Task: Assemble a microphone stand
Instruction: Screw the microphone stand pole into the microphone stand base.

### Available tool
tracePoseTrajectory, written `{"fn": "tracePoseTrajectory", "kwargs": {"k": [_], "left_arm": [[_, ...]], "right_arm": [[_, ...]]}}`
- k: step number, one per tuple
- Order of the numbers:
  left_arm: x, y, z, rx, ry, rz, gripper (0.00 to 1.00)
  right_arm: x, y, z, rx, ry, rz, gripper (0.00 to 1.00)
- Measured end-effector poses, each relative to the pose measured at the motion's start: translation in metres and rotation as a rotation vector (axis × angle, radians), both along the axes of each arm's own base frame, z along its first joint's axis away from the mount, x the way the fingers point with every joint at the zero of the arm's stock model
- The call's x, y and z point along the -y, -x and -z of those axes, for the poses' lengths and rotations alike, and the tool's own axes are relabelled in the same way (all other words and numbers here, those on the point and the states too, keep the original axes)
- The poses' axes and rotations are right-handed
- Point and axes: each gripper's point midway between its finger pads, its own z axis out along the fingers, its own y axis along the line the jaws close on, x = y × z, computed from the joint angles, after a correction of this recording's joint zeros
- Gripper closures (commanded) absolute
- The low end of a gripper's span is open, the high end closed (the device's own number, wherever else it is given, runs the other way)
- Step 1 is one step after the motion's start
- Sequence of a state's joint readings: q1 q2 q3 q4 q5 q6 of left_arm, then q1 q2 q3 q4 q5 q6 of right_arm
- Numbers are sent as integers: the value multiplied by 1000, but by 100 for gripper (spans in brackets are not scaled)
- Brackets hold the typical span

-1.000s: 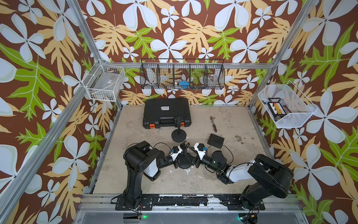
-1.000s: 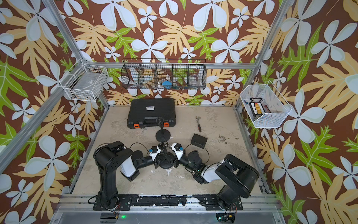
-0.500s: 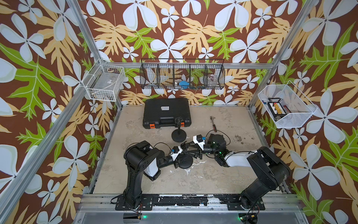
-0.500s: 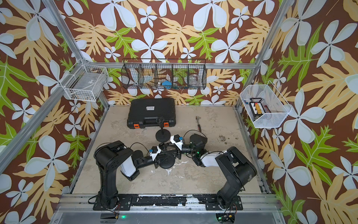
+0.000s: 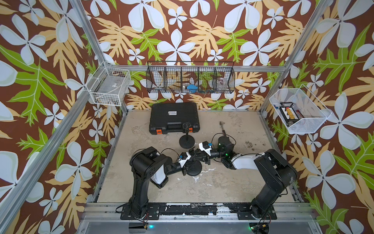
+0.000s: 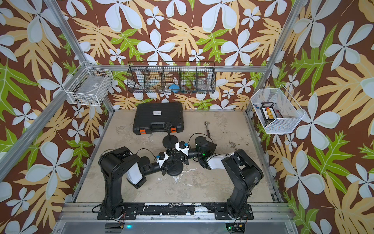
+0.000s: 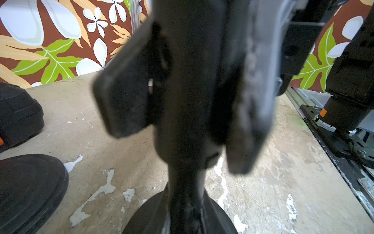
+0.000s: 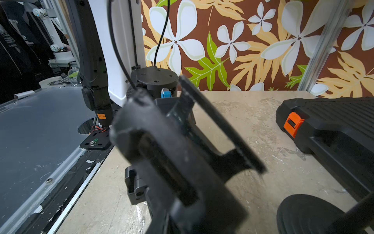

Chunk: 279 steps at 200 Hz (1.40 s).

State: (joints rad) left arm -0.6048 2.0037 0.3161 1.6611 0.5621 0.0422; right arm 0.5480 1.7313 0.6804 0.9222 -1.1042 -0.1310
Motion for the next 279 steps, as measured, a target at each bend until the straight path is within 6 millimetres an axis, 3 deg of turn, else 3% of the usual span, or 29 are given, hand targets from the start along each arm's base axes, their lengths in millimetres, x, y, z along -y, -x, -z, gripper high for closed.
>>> {"fn": "tracePoseTrajectory", "kwargs": {"k": [15, 37, 66, 106, 132, 186, 207, 224, 237, 279], "left_arm": [[0, 0, -1, 2, 0, -1, 77], [-3, 0, 1, -6, -5, -14, 64], [-4, 1, -5, -11, 5, -20, 60], [-4, 1, -12, -7, 21, -21, 60], [-4, 1, -13, -13, 28, -21, 64], [-8, 5, -8, -32, 18, -29, 81], [-8, 6, -7, -6, 6, -24, 87], [-8, 6, -3, -13, -2, -22, 89], [-8, 6, -1, -15, -5, -20, 89], [-7, 8, 7, -27, -18, -14, 90]], "right_arm": [[1, 1, 1, 5, -9, 9, 100], [6, 4, 4, 5, -37, 54, 100], [12, 7, 5, -5, -86, 186, 100], [-3, 11, 3, -10, -89, 452, 100], [-2, 10, 4, -30, -101, 650, 100], [-2, 4, 5, -32, -107, 892, 100], [-4, 2, 4, -39, -102, 902, 67], [-4, 2, 13, -56, -51, 880, 51], [-1, 2, 28, -71, 24, 830, 46], [16, -1, 27, -131, 21, 628, 44]]}}
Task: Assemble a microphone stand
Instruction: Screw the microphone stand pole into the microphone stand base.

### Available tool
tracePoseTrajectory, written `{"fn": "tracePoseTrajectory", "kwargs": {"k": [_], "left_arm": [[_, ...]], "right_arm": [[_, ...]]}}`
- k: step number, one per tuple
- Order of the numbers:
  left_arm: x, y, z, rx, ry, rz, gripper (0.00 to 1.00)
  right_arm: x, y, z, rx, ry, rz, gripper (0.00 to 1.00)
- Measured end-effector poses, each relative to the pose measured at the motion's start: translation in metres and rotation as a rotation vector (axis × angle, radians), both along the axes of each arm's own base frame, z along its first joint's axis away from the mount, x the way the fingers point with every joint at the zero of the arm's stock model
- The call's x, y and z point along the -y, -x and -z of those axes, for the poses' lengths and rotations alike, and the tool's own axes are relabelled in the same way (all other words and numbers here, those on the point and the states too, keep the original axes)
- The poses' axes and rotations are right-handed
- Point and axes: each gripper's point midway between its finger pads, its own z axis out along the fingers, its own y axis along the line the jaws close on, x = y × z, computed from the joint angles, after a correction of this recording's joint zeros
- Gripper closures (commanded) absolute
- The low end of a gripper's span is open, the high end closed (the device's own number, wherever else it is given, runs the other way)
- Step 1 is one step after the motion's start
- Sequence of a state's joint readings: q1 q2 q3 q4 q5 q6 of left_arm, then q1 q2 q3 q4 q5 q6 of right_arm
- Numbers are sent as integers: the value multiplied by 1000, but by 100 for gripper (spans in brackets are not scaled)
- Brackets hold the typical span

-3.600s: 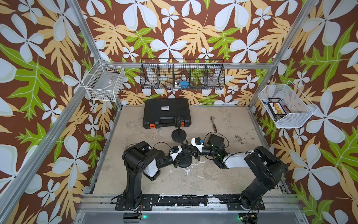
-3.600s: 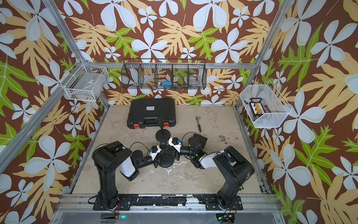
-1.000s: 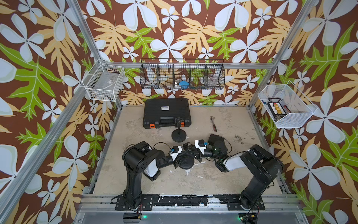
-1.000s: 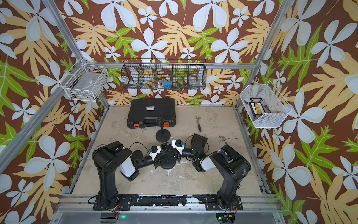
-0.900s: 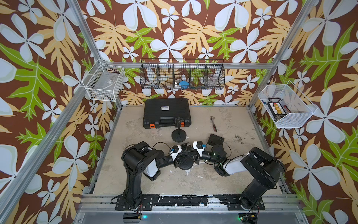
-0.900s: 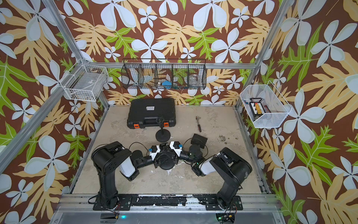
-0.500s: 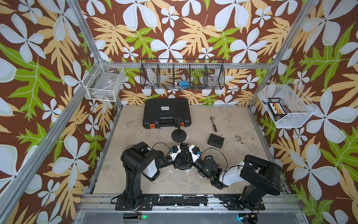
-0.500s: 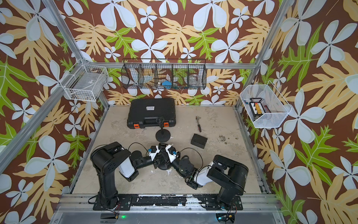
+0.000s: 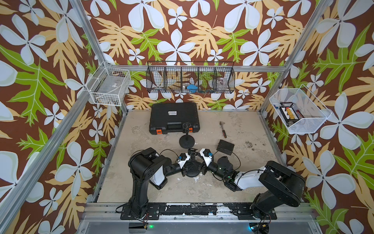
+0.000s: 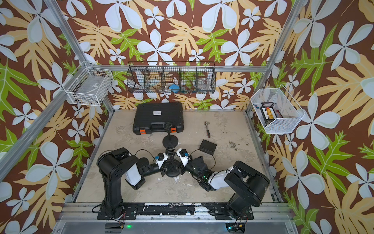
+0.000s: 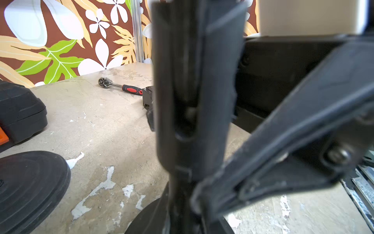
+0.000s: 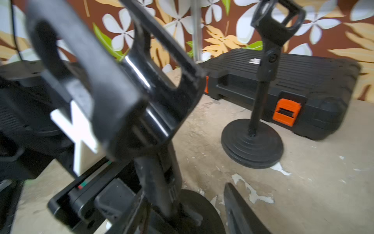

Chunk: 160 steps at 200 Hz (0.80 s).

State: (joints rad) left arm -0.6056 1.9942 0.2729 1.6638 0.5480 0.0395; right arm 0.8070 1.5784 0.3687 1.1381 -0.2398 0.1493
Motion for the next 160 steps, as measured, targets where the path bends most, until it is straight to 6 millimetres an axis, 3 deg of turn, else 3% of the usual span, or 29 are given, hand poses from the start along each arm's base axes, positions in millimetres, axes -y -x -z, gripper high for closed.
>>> {"fn": "tracePoseTrajectory", "kwargs": {"k": [45, 89, 160], "left_arm": [[1, 1, 2, 1, -5, 10, 90], [2, 2, 4, -1, -6, 21, 90], [2, 1, 6, -6, -9, 21, 84]], "right_arm": [[-5, 17, -13, 29, -20, -309, 51], [-15, 7, -29, 89, 3, -448, 61], [-18, 7, -23, 105, -4, -520, 100]]}}
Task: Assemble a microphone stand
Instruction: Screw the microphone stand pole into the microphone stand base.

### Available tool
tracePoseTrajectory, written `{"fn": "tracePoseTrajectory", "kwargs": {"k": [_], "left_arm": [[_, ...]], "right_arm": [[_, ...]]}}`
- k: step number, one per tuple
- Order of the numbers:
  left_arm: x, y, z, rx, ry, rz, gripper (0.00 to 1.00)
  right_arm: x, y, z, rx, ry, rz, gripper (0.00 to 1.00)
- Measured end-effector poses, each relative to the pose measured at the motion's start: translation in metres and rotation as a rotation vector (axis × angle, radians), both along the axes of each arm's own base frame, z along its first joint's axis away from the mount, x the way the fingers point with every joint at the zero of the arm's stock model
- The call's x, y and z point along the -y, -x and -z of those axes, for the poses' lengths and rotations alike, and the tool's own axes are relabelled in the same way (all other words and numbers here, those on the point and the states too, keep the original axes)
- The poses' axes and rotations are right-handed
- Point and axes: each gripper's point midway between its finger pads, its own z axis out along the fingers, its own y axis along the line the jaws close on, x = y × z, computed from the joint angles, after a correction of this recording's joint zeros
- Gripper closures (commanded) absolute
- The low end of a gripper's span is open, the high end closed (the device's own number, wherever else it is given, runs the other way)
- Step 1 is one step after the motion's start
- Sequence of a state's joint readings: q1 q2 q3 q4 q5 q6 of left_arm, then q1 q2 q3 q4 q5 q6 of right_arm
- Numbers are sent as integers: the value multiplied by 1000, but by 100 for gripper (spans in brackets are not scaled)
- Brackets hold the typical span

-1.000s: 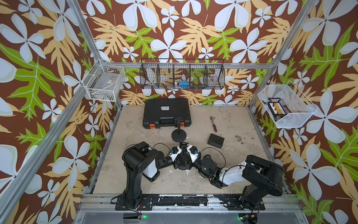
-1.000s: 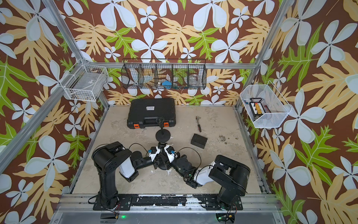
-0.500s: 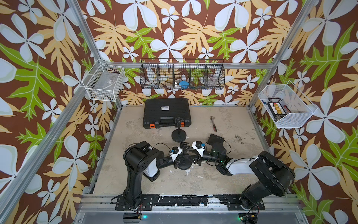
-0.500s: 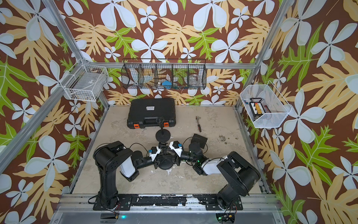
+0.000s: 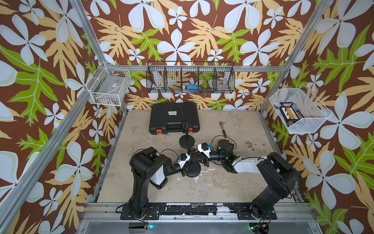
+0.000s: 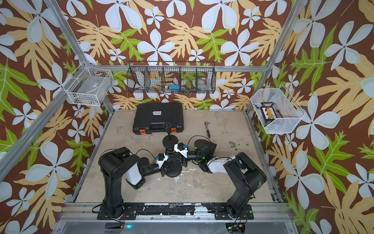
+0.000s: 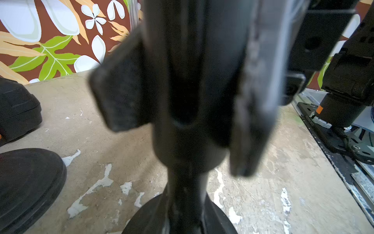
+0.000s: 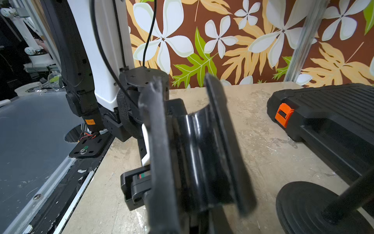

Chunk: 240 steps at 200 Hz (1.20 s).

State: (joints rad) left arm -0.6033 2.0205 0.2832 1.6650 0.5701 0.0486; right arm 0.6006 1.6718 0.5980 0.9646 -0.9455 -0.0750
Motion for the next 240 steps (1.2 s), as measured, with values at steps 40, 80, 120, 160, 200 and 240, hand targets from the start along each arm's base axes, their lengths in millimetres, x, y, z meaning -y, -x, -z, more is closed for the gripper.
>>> {"fn": "tracePoseTrajectory", "kwargs": {"k": [40, 80, 120, 160, 200, 240], "left_arm": [[-9, -1, 14, -75, -33, -58, 61], [-12, -7, -4, -55, 5, -102, 60], [-14, -8, -18, -34, 34, -117, 64], [-13, -11, -22, -29, 45, -126, 68], [-13, -14, -19, -31, 41, -135, 78], [-14, -16, -17, 5, 26, -143, 84]], "right_arm": [[-2, -1, 3, 2, -16, 160, 100], [-8, -5, 4, 29, -32, 441, 100], [-3, -15, 5, -5, -74, 675, 100], [-3, -18, 6, -8, -80, 789, 100], [-5, -20, 3, -9, -84, 793, 88], [-4, -18, 28, -56, 22, 712, 45]]}}
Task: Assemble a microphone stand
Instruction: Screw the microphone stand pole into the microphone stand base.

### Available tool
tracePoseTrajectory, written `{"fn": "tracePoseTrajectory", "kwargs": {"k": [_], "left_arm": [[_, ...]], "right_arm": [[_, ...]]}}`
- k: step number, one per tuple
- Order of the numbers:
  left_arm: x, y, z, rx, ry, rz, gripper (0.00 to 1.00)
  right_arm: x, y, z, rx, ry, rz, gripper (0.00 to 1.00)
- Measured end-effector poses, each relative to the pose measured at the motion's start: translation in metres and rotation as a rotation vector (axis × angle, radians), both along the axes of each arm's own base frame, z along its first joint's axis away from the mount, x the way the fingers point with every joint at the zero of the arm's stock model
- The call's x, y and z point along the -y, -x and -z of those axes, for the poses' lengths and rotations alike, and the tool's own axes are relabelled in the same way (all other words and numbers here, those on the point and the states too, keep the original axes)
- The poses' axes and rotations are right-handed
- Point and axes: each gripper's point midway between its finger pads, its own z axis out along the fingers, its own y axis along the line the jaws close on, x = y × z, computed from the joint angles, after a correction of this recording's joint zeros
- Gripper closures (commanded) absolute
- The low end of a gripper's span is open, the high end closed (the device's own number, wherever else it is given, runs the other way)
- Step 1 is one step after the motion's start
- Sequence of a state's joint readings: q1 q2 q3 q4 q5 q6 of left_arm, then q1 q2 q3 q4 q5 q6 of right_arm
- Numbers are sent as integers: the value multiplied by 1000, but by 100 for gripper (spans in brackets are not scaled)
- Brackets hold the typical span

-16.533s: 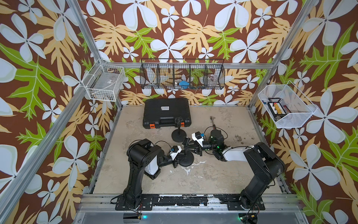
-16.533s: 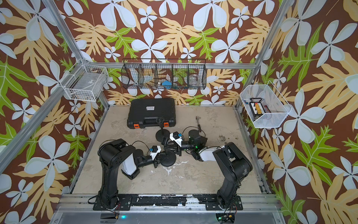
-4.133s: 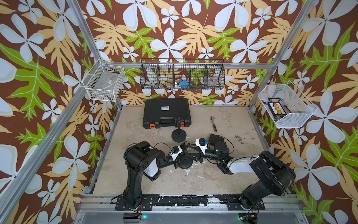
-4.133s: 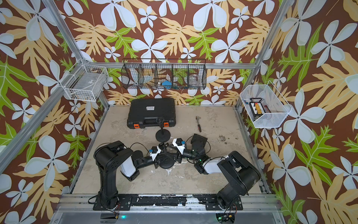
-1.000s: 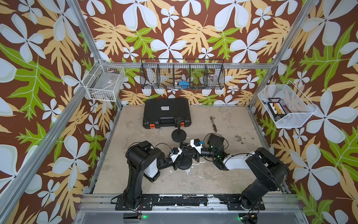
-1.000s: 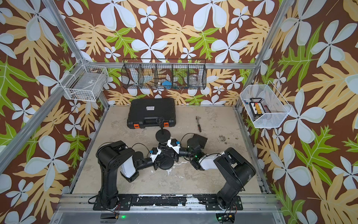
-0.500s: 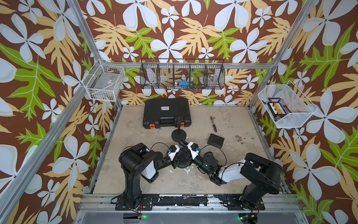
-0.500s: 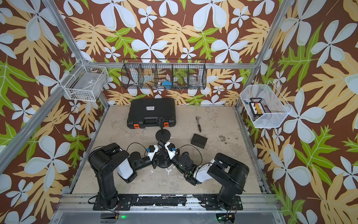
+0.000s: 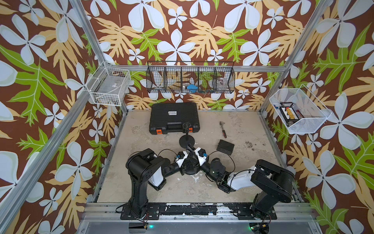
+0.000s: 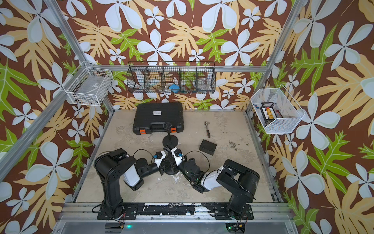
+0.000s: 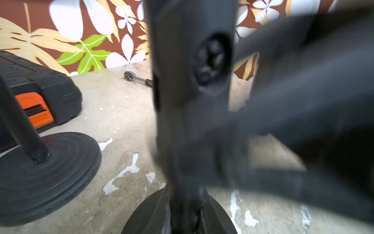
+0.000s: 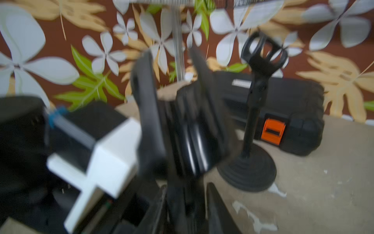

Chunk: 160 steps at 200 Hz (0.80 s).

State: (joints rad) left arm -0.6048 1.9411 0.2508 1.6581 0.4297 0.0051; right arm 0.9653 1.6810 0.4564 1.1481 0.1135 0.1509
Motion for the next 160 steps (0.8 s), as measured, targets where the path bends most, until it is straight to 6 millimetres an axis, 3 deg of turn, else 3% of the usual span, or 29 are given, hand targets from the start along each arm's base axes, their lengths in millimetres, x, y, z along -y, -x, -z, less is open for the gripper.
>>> {"fn": "tracePoseTrajectory", "kwargs": {"k": [36, 93, 137, 160], "left_arm": [[-1, 1, 4, 0, -13, 1, 87], [-1, 3, 9, -6, -24, 7, 91], [0, 4, 12, -8, -29, 22, 91], [1, 4, 13, -8, -29, 30, 92]], "right_arm": [[14, 3, -1, -43, -1, -169, 43], [29, 13, -14, -45, -51, -480, 49], [14, 9, -40, 30, -40, -650, 55], [6, 4, -40, 39, -15, -708, 63]]}}
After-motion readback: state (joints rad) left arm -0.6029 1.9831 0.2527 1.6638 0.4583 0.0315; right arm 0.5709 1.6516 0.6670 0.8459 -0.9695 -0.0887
